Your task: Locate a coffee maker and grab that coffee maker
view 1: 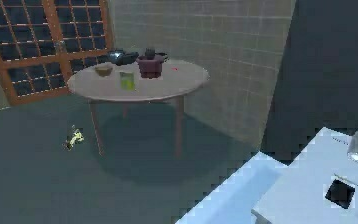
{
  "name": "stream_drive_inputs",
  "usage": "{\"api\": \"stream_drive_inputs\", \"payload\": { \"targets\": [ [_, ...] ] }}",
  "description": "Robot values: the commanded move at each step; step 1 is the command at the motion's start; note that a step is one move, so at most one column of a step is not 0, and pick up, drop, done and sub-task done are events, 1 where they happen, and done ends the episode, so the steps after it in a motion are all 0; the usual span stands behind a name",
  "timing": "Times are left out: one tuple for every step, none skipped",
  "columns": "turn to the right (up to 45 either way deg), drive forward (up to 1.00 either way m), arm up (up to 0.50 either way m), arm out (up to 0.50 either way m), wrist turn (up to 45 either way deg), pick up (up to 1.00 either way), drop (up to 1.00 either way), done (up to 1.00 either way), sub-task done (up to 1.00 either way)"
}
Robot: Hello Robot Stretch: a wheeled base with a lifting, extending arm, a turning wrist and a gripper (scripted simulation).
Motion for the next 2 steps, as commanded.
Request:
{"api": "stream_drive_inputs", "payload": {
  "targets": [
    [45.0,0.0,0.0,0.0,0.0,0.0,0.0,0.0,0.0],
    [9.0,0.0,0.0,0.0,0.0,0.0,0.0,0.0,0.0]
  ]
}}
